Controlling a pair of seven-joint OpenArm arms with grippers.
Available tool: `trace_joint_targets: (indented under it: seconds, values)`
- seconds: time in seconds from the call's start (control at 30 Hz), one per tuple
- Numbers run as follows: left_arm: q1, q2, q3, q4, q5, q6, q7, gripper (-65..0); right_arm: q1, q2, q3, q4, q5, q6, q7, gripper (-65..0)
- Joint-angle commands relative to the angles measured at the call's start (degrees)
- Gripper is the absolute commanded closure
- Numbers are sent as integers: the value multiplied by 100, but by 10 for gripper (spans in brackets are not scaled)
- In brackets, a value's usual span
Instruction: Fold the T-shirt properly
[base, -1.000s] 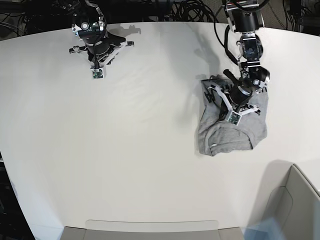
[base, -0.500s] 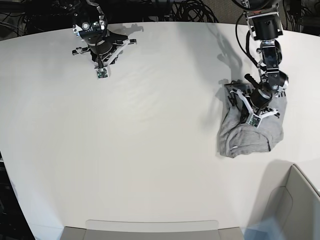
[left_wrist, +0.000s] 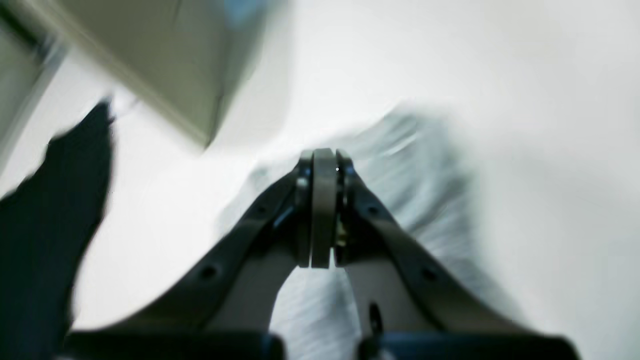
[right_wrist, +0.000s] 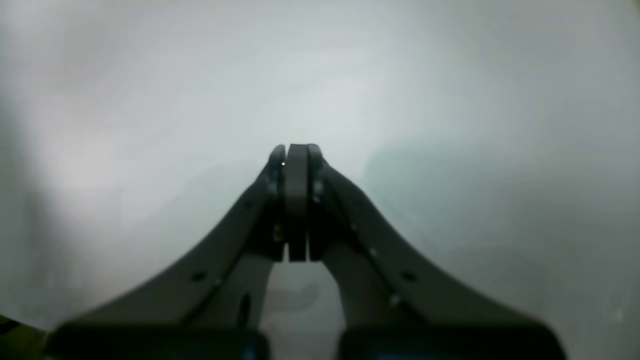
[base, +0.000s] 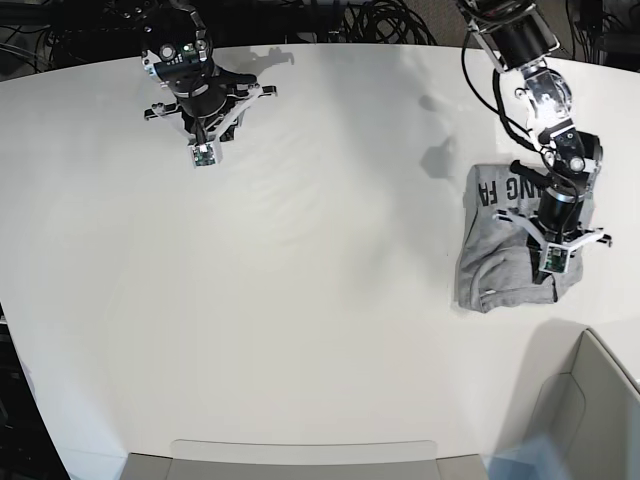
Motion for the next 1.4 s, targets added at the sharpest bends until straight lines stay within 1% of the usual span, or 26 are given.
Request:
trace_joint_targets:
  seconds: [0.0, 0.1, 0.3, 0.4, 0.47, 0.53, 0.7, 0.87, 0.9, 0.97, 1.03, 1.1, 1.2, 1.37]
  values:
    - [100, 39, -47, 263, -71, 42, -109, 0, -1, 38, 21, 190, -41, 22, 101, 0]
    - [584, 303, -56, 782, -80, 42, -109, 0, -115, 21, 21, 296, -41, 22, 101, 0]
    - [2236, 918, -38, 1837, -115, 42, -144, 0, -634, 3, 29, 305, -41, 22, 110, 0]
    - [2843, 1164, -47, 2021, -317, 42, -144, 0, -941, -6, 29, 313, -41, 14, 110, 0]
    - [3186, 1208, -47, 2048, -432, 42, -144, 0, -1126, -111, 29, 313, -41, 14, 136, 0]
    - [3467, 1226, -56, 2048, -572, 42, -144, 0, -1363, -190, 56, 313, -50, 14, 391, 0]
    - [4329, 1234, -30, 2048, -950, 42, -153, 0, -2181, -164, 21, 313, -58, 14, 1323, 0]
    - [4979, 1261, -179, 2030, -1267, 42, -153, 0, -2893, -146, 29, 305, -58, 14, 1692, 0]
    - [5058, 1331, -258, 2021, -1320, 42, -153, 0, -3025, -129, 29, 305, -58, 14, 1754, 0]
    - [5190, 1481, -469, 2013, -1372, 42, -153, 0, -3341, 30, 29, 305, -58, 22, 1921, 0]
    - [5252, 1542, -636, 2004, -1381, 42, -153, 0, -3596, 162, 12, 287, -58, 22, 2088, 0]
    - [5357, 1542, -715, 1890, -1407, 42, -153, 0, -3842, 188, 12, 252, -67, 22, 2202, 0]
    - [5463, 1542, -821, 1564, -1627, 42, -153, 0, -4062, 223, 21, 32, -67, 22, 2404, 0]
    - [5524, 1542, -856, 800, -1698, 42, -188, 0, -4018, 223, 21, -997, -67, 22, 2923, 0]
